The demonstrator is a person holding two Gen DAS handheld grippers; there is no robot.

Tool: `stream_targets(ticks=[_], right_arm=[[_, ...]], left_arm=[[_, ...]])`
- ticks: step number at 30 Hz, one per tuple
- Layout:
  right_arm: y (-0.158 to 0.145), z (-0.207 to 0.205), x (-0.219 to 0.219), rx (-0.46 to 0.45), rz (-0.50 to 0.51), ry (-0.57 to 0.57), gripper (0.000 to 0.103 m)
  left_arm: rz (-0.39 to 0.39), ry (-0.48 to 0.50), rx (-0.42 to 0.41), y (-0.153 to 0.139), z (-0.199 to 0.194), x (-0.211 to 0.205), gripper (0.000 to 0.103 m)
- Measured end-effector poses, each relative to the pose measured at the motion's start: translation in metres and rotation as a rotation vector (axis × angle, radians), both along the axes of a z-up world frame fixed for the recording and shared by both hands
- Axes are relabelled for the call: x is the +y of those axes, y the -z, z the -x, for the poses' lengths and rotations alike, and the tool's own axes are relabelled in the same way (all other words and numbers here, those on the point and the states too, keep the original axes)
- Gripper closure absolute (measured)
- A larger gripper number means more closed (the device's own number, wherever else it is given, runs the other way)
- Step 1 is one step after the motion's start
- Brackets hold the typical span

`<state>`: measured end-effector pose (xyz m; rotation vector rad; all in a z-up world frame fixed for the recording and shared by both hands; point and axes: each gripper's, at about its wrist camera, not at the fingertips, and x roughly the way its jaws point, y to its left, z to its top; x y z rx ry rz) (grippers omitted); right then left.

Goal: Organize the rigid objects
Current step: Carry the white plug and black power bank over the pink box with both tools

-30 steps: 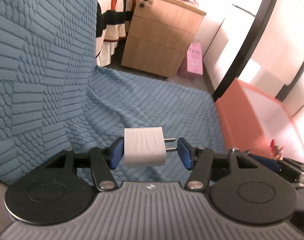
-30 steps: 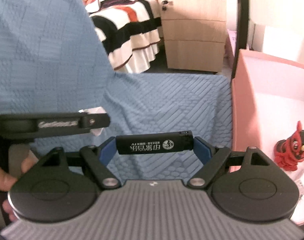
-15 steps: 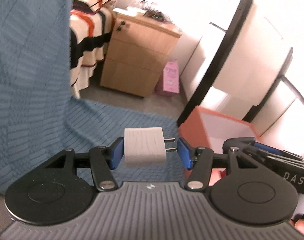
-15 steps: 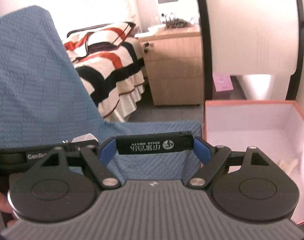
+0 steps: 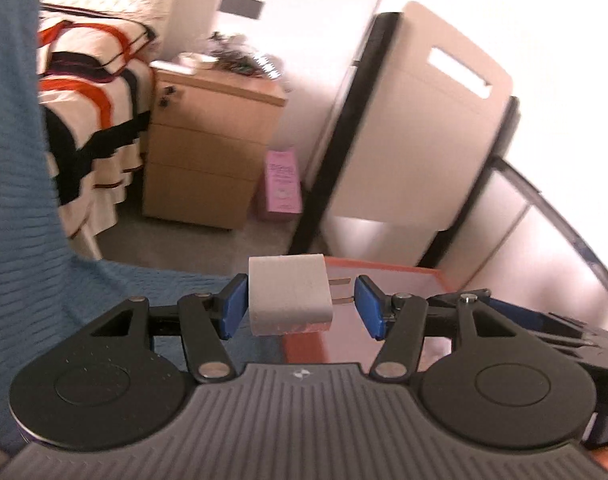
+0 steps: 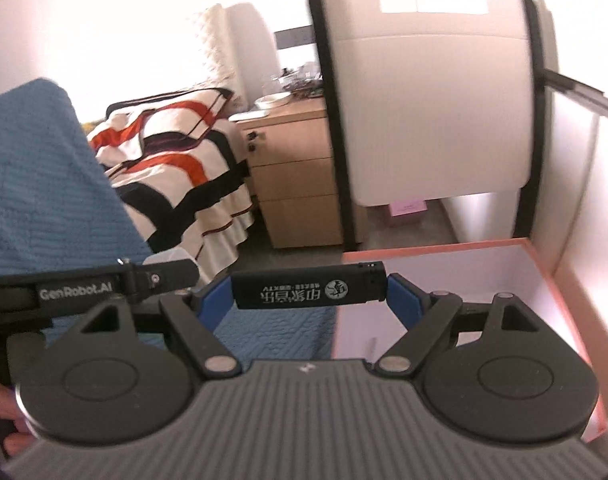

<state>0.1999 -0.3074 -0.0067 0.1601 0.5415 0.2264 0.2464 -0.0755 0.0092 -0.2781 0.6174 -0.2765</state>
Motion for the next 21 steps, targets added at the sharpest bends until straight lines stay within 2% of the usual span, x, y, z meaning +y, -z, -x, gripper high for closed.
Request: stream_targets(ticks=[5, 11, 17, 21], right_arm=[[-0.004, 0.005, -0.037, -0.016, -0.008, 0.062, 0.018], [0.005, 0.005, -0.081, 0.016, -0.043, 0.130, 0.018], [0.019, 0.007, -0.113, 0.035, -0.033, 0.177, 0.018], [0.041, 0.003, -0.131, 0.089, -0.030, 0.196, 0.018]], left_arm=[[0.016, 0.058, -0.014, -0.013, -0.004, -0.040, 0.040], [0.011, 0.108, -0.011, -0.016, -0.013, -0.083, 0.040], [-0.014, 0.139, 0.028, -0.001, -0.026, -0.123, 0.040], [-0.029, 0.158, 0.073, 0.020, -0.036, -0.150, 0.040]])
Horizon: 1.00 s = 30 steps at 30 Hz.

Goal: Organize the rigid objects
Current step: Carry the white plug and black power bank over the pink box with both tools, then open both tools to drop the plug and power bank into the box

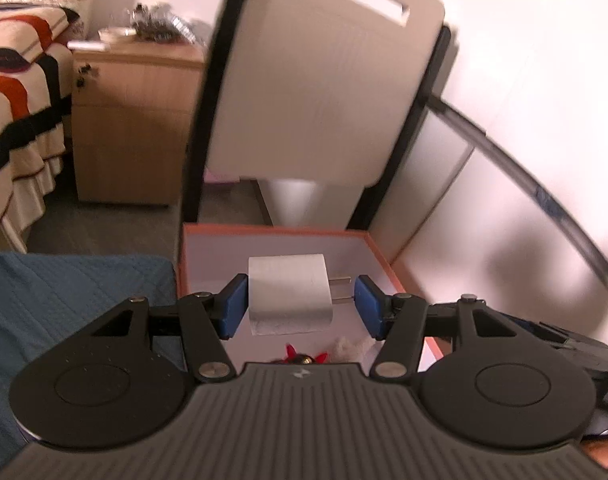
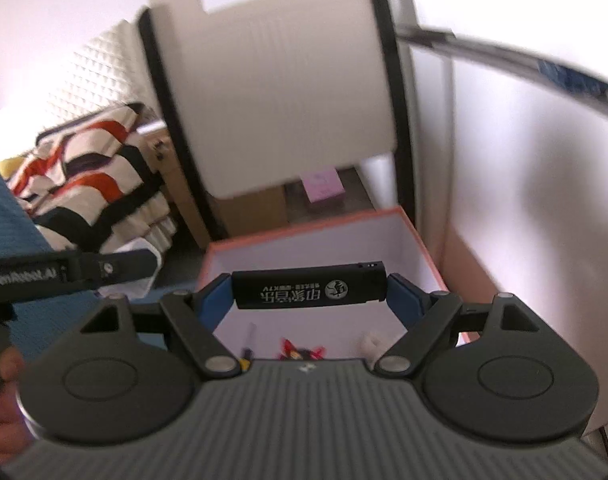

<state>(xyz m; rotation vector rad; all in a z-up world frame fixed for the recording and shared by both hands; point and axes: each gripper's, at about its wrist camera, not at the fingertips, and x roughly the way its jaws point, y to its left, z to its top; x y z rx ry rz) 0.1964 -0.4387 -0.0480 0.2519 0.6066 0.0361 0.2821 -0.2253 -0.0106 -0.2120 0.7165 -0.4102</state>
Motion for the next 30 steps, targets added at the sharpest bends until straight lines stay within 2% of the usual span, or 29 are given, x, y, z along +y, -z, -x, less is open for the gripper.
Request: stream_targets(ticks=[8, 15, 20, 24, 26, 30], right_arm=[[0.065, -0.009, -0.023, 0.174, -0.002, 0.001, 0.018], [0.102, -0.018, -0.030, 0.272, -0.016, 0.001, 0.018], [0.112, -0.020, -0.035, 0.299, -0.027, 0.003, 0.018], [0.116, -0.025, -0.033, 0.314, -0.024, 0.003, 0.018], [0.118, -0.025, -0.033, 0.315, -0.028, -0.004, 0.018], [0.118, -0.024, -0.034, 0.321, -0.043, 0.030, 0.000]], left_arm=[[-0.044, 0.051, 0.150, 0.063, -0.014, -0.047, 0.040], [-0.082, 0.047, 0.236, 0.103, -0.021, -0.062, 0.040], [-0.080, 0.032, 0.276, 0.117, -0.029, -0.063, 0.040], [-0.092, 0.061, 0.244, 0.117, -0.024, -0.063, 0.037], [-0.103, 0.069, 0.235, 0.116, -0.024, -0.064, 0.025], [-0.097, 0.056, 0.214, 0.106, -0.013, -0.052, 0.023]])
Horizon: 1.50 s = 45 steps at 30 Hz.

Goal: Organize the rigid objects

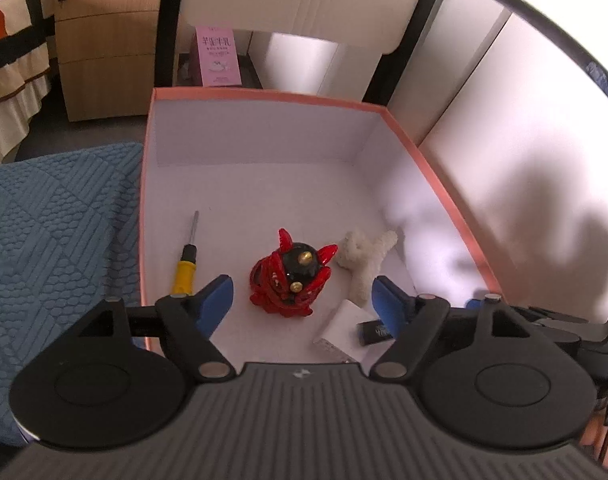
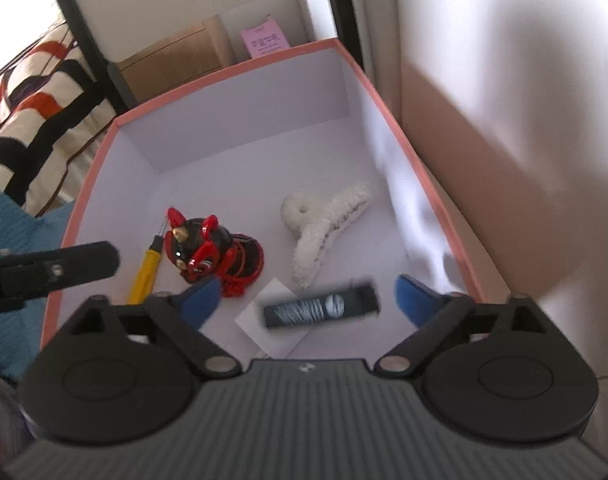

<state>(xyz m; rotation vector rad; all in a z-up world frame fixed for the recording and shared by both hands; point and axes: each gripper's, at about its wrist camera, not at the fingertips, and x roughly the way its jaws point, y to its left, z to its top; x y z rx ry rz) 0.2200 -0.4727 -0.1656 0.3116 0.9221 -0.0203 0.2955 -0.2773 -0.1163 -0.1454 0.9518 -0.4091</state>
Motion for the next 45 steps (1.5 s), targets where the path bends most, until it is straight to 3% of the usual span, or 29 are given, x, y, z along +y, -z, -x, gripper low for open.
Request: stream_targets(ticks=[6, 17, 24, 34, 45], right_arm=[[-0.018, 0.008, 0.002, -0.035, 0.009, 0.020, 0.000], [-0.088, 0.039, 0.029, -0.161, 0.027, 0.021, 0.000], [-0.120, 0.064, 0.048, -0.231, 0.036, 0.022, 0.000], [-0.141, 0.100, 0.069, -0.259, 0.078, 0.066, 0.000], [-0.139, 0.138, 0.096, -0.246, 0.094, 0.077, 0.000]], left_arm=[[0.015, -0.020, -0.058, -0.028, 0.014, 0.015, 0.022], [0.071, -0.028, -0.195, -0.103, 0.048, 0.054, 0.016], [0.086, -0.021, -0.254, -0.133, 0.073, 0.081, 0.012], [0.101, -0.028, -0.290, -0.153, 0.109, 0.121, 0.004], [0.103, -0.049, -0.256, -0.144, 0.141, 0.153, 0.004]])
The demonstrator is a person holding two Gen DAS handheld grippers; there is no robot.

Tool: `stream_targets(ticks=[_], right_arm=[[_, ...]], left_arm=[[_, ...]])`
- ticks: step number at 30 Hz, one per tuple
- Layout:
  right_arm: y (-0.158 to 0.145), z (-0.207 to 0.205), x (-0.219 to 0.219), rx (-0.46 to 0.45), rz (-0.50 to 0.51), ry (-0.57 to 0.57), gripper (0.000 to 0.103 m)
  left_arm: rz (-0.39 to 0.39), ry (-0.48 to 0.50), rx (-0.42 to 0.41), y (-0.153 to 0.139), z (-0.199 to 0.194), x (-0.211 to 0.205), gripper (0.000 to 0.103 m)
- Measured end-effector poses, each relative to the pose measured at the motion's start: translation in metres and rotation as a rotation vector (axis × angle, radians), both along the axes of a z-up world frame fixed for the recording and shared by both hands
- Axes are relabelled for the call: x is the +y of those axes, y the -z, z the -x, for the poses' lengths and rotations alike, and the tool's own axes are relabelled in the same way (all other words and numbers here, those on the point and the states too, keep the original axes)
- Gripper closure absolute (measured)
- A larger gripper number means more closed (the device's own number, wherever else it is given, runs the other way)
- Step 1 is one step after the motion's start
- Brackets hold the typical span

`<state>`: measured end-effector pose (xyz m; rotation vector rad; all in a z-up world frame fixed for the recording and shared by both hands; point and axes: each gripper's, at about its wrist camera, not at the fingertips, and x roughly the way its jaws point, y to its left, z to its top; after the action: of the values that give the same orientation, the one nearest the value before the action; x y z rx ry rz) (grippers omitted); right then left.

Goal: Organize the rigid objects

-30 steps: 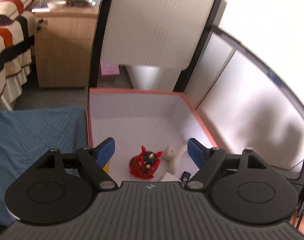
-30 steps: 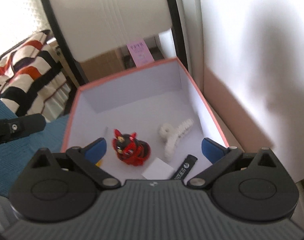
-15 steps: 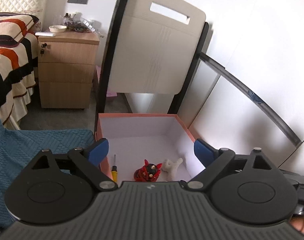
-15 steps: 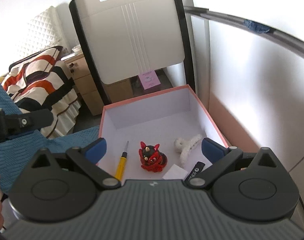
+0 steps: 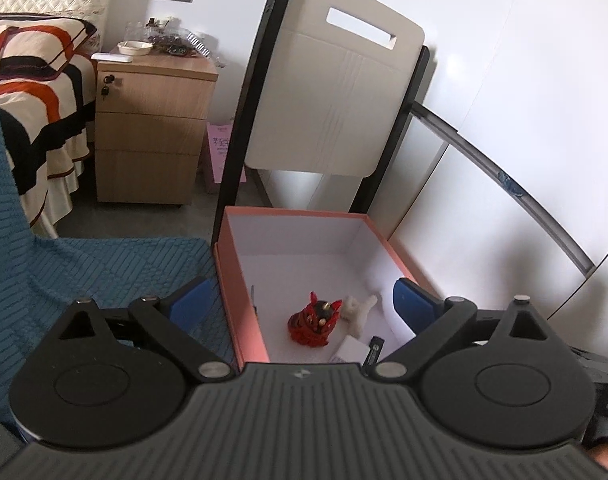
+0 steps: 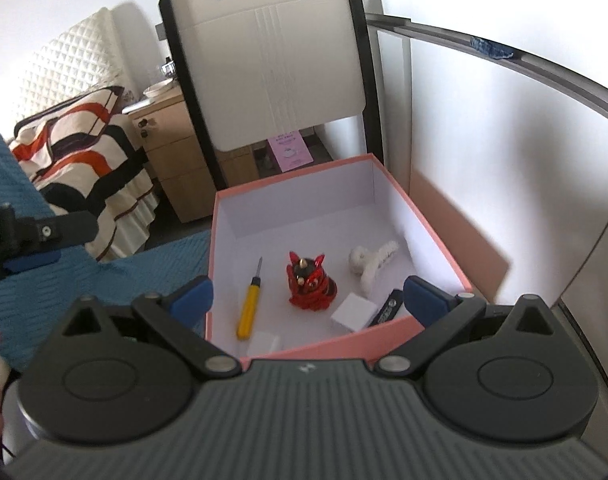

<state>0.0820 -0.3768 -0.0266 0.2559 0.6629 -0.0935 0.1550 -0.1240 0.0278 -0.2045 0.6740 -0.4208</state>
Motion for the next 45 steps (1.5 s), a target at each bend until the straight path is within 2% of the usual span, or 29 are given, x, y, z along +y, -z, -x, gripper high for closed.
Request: stream_targets(ticks=[19, 28, 45], right_arm=[[0.009, 0.040, 0.023, 0.039, 0.001, -0.008, 0.000], [0.020, 0.041, 0.029, 0.063, -0.011, -0.023, 0.000], [0.023, 0.041, 0.030, 0.069, -0.005, -0.023, 0.000]], left_arm=[[-0.022, -0.030, 0.004, 0.010, 0.049, 0.016, 0.003], [-0.068, -0.075, -0.005, 0.014, 0.055, 0.020, 0.002], [-0.084, -0.094, 0.011, 0.017, 0.053, 0.016, 0.001]])
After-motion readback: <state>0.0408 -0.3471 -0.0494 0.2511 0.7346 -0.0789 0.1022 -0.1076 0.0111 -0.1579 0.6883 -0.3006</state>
